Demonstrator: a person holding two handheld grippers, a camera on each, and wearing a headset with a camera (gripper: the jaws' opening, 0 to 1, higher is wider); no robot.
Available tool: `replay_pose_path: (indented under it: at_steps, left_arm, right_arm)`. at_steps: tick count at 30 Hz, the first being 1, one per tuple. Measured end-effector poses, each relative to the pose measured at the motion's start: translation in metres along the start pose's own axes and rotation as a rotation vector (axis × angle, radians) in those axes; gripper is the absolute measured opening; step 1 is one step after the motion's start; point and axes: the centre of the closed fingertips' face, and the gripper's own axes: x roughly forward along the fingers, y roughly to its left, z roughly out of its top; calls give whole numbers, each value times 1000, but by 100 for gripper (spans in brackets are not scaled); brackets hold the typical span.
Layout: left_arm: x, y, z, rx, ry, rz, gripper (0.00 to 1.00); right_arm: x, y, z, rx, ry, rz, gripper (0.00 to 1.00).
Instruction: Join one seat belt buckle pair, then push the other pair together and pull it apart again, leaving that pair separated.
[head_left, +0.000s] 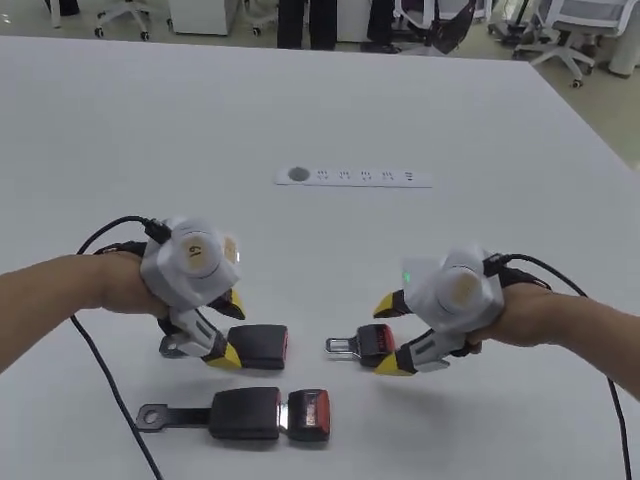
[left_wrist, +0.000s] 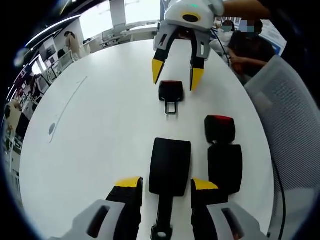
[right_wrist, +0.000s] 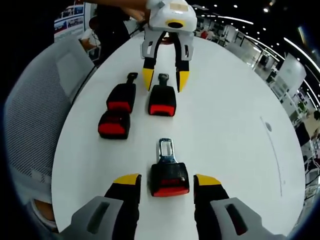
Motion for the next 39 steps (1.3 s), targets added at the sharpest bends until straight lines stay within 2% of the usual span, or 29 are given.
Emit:
replay_pose_path:
  at_steps: [5,8,11,15,18,20,22,27,30,35,39]
  left_arm:
    - [4,1,0,12,19,-19,35]
    - [5,-4,1,13,30,-30,34]
    - [10,-1,-9,14,50,-38,34]
    - [9,-3,-10,11,54,-35,33]
    - [12,2,-17,12,52,-33,32]
    - [8,-4,-11,12,49,-35,32]
    - [11,0,-16,16,46,-35,32]
    - [12,2,-16,13,42,-35,32]
    - [10,-3,-13,17,45,-34,32]
    - [12,-1,-16,18,54,-35,32]
    - [10,-2,-14,14,55,-34,32]
  right_arm:
    - [6,-2,-5,13,15,25,37]
    - [7,-1,-7,23,24,34,35]
    - [8,-1,-8,55,27,33,35]
    - [9,-2,-10,53,33,33,33]
    - [8,-1,-12,46,46,27,31]
    - [11,-2,-15,36,48,26,31]
    - [12,-4,-16,39,47,27,31]
    - [10,-2,-14,34,47,28,31]
    - [10,-2,-15,34,48,27,31]
    - [9,0,-13,31,51,30,30]
    - [10,-1,-14,30,54,29,30]
